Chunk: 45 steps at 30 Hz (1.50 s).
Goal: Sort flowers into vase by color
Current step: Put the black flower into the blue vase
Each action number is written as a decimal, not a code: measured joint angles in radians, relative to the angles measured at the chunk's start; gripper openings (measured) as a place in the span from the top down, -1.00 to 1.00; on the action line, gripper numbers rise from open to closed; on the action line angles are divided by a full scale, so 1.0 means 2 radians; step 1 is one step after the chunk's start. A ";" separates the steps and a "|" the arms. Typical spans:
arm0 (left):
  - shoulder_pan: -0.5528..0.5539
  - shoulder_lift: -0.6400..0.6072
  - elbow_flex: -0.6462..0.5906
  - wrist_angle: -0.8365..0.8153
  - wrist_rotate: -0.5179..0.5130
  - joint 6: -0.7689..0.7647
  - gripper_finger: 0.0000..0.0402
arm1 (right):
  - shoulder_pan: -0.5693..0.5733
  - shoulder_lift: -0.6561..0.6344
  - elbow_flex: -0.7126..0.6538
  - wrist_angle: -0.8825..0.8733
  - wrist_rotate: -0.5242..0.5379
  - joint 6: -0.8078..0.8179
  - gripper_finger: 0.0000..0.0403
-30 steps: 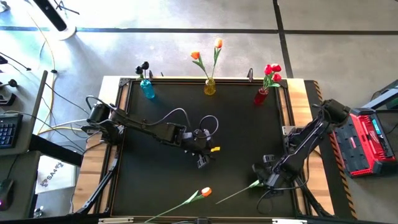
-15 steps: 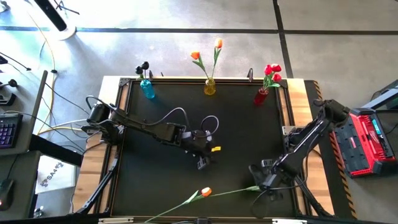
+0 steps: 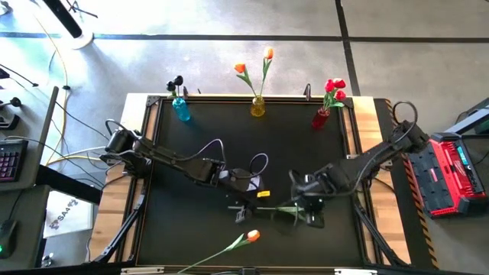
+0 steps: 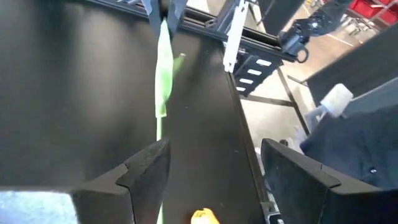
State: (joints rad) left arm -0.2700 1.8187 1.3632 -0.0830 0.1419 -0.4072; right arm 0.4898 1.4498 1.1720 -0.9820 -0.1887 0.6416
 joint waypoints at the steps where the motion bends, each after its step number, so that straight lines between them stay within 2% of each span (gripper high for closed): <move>1: -0.001 0.000 0.000 0.000 -0.007 0.000 -0.18 | -0.010 0.000 0.007 0.001 -0.006 -0.006 0.99; 7: 0.000 0.000 0.000 0.000 -0.059 0.013 -0.16 | -0.063 0.000 0.034 0.007 -0.047 0.010 1.00; 10: -0.002 0.000 0.000 0.001 -0.068 0.030 -0.11 | -0.081 0.000 0.044 0.011 -0.071 0.035 1.00; 16: -0.013 0.000 0.000 0.002 -0.101 0.079 0.11 | -0.098 0.000 0.048 0.039 -0.135 0.064 1.00; 20: -0.017 0.000 0.000 0.002 -0.124 0.102 0.28 | -0.103 0.000 0.048 0.054 -0.158 0.073 1.00; 28: -0.019 -0.001 0.000 0.002 -0.124 0.126 0.50 | -0.121 0.000 0.048 0.074 -0.197 0.085 1.00; 32: -0.019 -0.001 0.000 0.001 -0.114 0.102 0.64 | -0.128 0.000 0.048 0.075 -0.206 0.083 1.00; 37: -0.019 -0.001 0.000 0.000 -0.095 0.087 0.93 | -0.131 0.000 0.048 0.077 -0.220 0.080 1.00; 39: -0.018 -0.001 0.000 0.000 -0.089 0.086 0.97 | -0.131 0.000 0.048 0.081 -0.220 0.069 0.99; 42: -0.014 -0.001 0.000 -0.002 -0.083 0.067 0.97 | -0.130 -0.002 0.048 0.098 -0.219 0.040 0.91; 45: -0.008 -0.001 0.000 -0.003 -0.083 0.038 0.99 | -0.135 -0.014 0.048 0.127 -0.205 0.031 0.75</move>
State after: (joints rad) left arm -0.2854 1.8168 1.3632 -0.0895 -0.0236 -0.3316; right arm 0.2190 1.4222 1.2682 -0.7276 -0.5977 0.7044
